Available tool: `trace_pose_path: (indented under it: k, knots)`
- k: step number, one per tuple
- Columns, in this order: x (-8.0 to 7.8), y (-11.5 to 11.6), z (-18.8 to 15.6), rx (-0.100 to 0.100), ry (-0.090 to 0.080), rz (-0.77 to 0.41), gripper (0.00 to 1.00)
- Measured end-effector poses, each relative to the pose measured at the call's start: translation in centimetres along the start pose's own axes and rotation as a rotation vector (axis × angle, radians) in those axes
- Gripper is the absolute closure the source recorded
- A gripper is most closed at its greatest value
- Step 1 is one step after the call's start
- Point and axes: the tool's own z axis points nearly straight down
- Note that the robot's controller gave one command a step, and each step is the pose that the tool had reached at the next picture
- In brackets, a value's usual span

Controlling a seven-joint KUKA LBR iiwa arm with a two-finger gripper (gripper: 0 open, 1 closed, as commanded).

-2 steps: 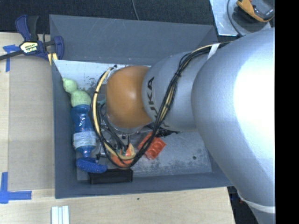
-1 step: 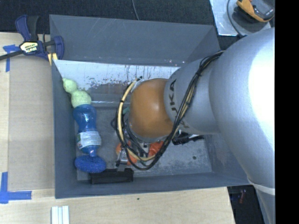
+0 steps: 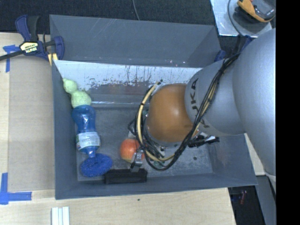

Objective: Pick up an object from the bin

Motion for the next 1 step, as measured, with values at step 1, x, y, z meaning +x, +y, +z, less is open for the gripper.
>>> trace_pose_path:
  k: [1]
  knots:
    - [0.11,2.5,0.18,0.003,-0.005,0.021,0.0]
